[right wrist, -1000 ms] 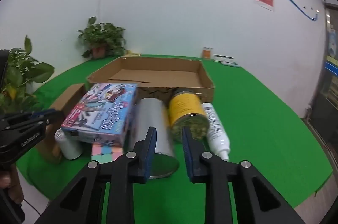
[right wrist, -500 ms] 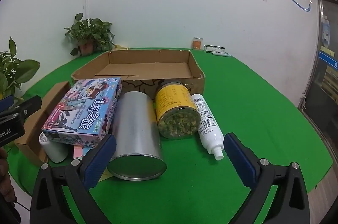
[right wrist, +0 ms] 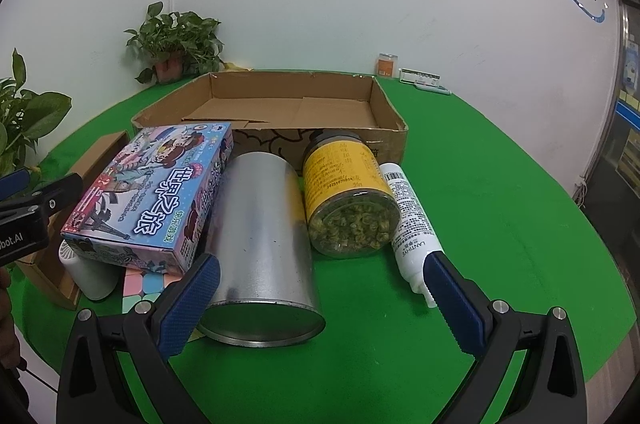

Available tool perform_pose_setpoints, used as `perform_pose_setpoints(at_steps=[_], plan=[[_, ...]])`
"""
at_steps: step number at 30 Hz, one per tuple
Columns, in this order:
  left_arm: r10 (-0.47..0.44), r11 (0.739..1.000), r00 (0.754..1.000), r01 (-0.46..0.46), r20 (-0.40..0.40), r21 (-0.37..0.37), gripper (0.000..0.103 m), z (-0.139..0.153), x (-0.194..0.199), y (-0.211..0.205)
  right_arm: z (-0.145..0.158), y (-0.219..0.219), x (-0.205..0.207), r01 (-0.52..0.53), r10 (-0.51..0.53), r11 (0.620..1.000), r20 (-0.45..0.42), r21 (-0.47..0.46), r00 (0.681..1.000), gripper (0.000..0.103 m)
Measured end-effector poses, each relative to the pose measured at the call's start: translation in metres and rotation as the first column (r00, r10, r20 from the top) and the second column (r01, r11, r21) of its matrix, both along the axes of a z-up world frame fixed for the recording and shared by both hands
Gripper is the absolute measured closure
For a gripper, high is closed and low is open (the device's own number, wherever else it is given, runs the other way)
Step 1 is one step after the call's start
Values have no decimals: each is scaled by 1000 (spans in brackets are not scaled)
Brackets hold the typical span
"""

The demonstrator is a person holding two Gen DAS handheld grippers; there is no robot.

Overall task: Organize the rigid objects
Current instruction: 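Move the left tool toward the flat cardboard divider insert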

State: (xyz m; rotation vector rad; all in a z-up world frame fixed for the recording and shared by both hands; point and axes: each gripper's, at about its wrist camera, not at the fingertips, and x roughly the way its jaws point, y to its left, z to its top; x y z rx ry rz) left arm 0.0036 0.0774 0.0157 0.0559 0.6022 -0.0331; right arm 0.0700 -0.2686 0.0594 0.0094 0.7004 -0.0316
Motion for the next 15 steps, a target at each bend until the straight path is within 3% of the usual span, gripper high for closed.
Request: perform_pose_setpoints(at_steps=[5,15], plan=[[37,999,999,-37,-20,37,1,-7,10,-29,-2,1,6,-4,4,1000,-15,1,1000,1],[81,989,996,-76,-35,127,1,-10,17,-25,4,18,14,-42,42,999,-9,-11,999,1]])
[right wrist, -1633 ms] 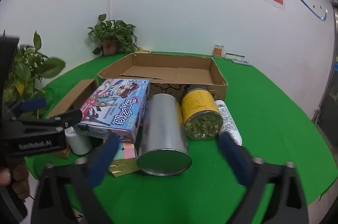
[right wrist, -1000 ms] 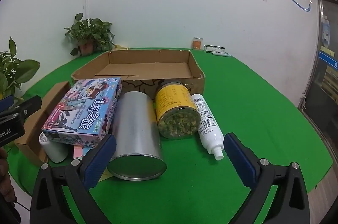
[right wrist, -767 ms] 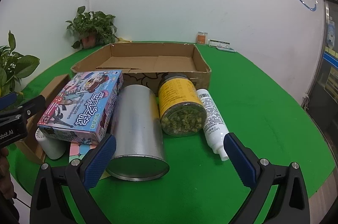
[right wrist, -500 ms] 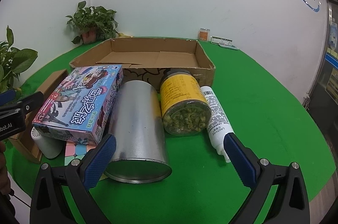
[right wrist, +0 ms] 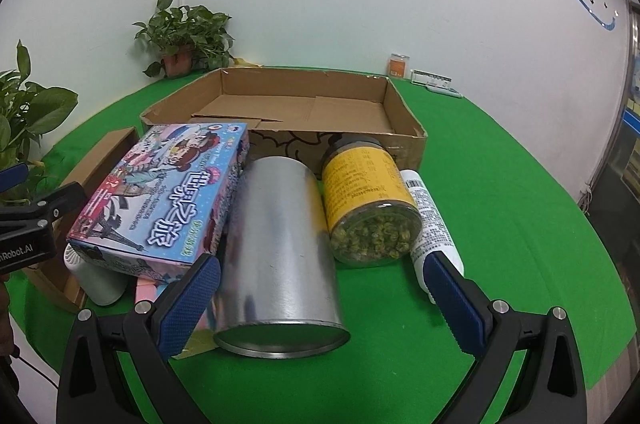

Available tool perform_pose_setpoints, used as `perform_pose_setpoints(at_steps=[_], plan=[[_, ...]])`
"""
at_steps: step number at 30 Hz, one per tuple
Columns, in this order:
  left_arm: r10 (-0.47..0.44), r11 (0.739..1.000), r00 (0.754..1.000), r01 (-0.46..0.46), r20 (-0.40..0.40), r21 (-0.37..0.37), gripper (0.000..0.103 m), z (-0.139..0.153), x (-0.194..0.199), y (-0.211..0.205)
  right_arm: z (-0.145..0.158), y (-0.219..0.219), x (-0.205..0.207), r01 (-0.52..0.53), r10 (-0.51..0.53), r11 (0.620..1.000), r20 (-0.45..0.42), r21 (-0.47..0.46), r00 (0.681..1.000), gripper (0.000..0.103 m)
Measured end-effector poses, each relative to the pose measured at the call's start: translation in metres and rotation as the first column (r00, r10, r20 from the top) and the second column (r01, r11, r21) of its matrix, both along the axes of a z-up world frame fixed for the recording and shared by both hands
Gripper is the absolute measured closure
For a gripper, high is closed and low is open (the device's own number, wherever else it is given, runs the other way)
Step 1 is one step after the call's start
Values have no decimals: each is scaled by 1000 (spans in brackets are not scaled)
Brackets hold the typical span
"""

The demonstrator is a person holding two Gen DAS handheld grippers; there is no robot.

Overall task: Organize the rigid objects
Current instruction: 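Move the left tool toward the flat cardboard divider insert, then close the left tool on the cardboard divider insert's wall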

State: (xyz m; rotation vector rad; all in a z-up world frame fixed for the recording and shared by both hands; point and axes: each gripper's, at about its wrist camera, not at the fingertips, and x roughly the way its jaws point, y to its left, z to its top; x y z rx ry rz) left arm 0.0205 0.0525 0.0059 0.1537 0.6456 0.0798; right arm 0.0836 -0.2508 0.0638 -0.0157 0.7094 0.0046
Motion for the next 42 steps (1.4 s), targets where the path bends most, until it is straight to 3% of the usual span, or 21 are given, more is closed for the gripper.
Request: perform_pose_setpoints(at_steps=[4,6,9,11,15,19,27,29,32,35,38,41,42], plan=[[9,1000,999,-9,-47,16,2,-12,5,9,4,14,2,-36,36,999,9,-11,999,1],[8,1000,998,-6,-68,23,9,-17,7,15,6,22,3,-53,53,999,10,-13,999,1],[18,1000,994,-18,-110,-1,25,-24,11,24,7,31,4,-74,74,997,12,-8,997,1],[19,999,991,-23,-135,-34,41,-27,12,32,8,37,5,-86,86,996,13,-2,996,1],[25,996,990,-36,-141,-82,49,-30,11,47,12,51,7,-115,115,993,10,5,993,1],[18,989,991,-36,-129,-142,65,-25,7,62,15,64,8,-162,162,987,8,19,987,1],[101,970,967,-148,-236,-192,68,-42,4,110,27,91,12,-274,274,956,11,107,962,1],[109,960,957,-171,-268,-222,81,-49,3,121,33,102,14,-310,310,940,18,144,950,1],[54,906,937,-192,-346,-377,84,-66,3,141,36,119,22,-345,355,910,-3,230,935,1],[43,888,934,-198,-354,-414,85,-71,0,144,34,147,26,-402,426,874,-31,274,904,2],[37,892,933,-192,-357,-409,85,-71,-2,139,25,176,31,-435,482,844,-87,313,872,10],[39,894,932,-193,-359,-404,85,-72,-2,135,20,201,36,-456,500,843,-100,287,860,21],[41,891,931,-199,-363,-409,85,-72,-1,134,19,207,37,-461,503,843,-102,277,858,29]])
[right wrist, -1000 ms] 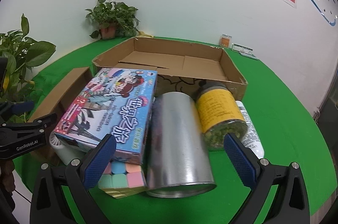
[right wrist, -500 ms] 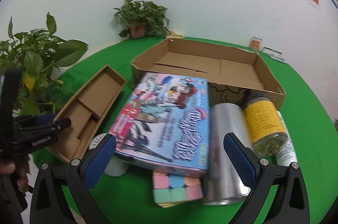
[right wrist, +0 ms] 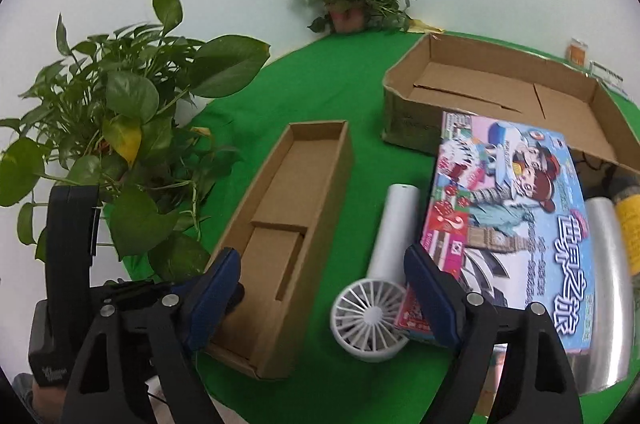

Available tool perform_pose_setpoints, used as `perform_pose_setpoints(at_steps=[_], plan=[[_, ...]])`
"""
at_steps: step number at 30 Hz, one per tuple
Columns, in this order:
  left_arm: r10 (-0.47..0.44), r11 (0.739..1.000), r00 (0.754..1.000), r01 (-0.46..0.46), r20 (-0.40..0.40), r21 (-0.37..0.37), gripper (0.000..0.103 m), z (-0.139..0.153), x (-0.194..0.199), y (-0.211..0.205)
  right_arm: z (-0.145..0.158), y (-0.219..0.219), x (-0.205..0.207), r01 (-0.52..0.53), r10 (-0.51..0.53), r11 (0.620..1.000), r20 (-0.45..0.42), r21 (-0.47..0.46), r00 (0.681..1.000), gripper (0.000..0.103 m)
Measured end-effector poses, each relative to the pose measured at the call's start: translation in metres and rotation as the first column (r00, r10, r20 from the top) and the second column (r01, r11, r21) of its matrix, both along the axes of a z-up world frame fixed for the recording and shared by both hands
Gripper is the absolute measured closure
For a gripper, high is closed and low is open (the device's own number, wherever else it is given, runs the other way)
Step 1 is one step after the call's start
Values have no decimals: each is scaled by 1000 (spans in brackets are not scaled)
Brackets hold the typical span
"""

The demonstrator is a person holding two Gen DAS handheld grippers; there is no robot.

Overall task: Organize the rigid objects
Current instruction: 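Close the left tool on the cardboard divider insert's wall, then lift the insert with the left tool and carry it into the open box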

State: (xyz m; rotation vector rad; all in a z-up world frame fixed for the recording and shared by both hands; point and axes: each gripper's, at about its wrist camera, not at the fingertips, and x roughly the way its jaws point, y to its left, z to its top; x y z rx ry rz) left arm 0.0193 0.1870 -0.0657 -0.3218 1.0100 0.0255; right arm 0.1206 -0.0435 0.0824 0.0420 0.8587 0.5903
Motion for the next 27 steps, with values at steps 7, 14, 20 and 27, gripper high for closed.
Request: perform_pose_setpoints(at_steps=[7,14,20,27], plan=[[4,999,1000,-5,-25,-44,85,-5,-6,2,-17,27,1,-56,52,998,-110,-37,993,56],[10,998,999,-12,-34,-58,85,-4,-23,2,-38,46,3,-97,79,992,-196,-84,977,72],[18,1000,1000,-18,4,-24,85,6,-30,-2,-44,49,4,-74,50,990,-195,-119,979,87],[-19,998,988,9,155,63,85,70,-20,-18,8,22,5,-11,9,1000,-58,-25,998,88]])
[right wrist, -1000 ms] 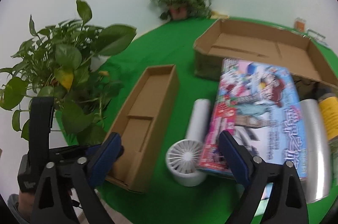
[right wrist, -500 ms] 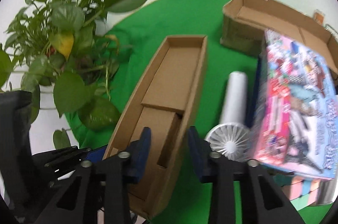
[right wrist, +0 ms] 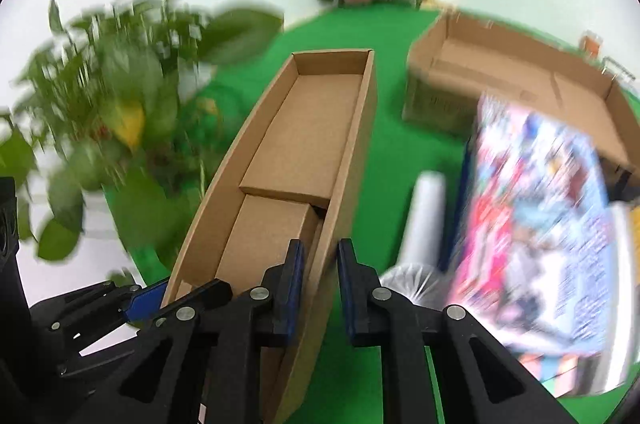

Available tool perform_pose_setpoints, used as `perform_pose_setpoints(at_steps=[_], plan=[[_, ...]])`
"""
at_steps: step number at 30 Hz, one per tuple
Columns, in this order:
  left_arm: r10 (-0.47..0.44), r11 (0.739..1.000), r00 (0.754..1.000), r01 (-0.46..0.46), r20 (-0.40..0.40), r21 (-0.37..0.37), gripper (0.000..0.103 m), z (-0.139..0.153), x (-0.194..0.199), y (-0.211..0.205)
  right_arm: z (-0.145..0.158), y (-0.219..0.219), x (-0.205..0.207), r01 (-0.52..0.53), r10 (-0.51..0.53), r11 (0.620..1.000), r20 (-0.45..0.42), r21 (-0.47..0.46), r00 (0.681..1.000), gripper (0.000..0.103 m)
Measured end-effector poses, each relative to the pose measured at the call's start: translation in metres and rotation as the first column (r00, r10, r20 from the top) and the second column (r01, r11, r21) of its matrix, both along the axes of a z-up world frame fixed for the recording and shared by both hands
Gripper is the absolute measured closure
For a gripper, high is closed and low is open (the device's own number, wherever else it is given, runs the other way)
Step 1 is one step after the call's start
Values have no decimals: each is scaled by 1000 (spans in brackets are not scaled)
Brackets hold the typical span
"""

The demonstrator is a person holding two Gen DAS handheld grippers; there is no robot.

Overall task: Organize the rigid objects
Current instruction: 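Lift the insert with the left tool and carry it into the open box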

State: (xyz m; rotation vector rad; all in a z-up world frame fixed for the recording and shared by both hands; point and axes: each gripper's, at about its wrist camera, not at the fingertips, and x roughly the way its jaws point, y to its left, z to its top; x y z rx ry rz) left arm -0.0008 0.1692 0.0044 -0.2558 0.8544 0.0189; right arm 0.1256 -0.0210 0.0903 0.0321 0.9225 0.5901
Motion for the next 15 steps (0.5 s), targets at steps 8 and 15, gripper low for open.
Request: perform_pose_setpoints(at_steps=[8,15], plan=[[-165,985,966,152,200,80,85,102,74,-40,114,-57,47,148,-159,987,246,63,956,89],[-256,965,947,239,194,109,86,141,183,-71,164,-108,153,266,-277,961,224,80,934,89]])
